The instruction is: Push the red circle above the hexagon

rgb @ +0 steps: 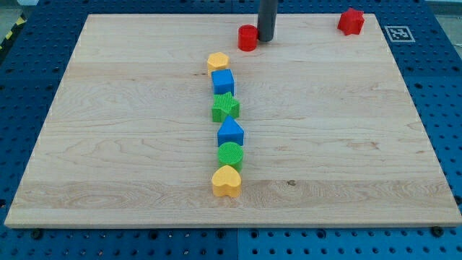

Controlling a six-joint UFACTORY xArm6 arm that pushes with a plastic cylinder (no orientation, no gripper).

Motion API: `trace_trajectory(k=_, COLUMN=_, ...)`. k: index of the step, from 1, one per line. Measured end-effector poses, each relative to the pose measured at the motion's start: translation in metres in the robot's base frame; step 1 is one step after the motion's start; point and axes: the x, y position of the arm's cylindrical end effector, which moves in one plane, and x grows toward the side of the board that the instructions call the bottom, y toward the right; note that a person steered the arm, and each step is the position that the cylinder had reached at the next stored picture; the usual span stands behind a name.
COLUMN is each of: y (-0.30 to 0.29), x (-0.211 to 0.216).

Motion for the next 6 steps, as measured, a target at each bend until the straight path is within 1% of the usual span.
trace_trajectory(k=1, y=-0.018, x=0.008)
trace_trajectory(k=3, y=-0.061, x=0.011)
trace_trajectory(k=4, y=-0.070, x=0.011)
trace_trajectory(k=5, y=-0.066, x=0.008)
trace_trajectory(k=6, y=-0.063, x=-0.012)
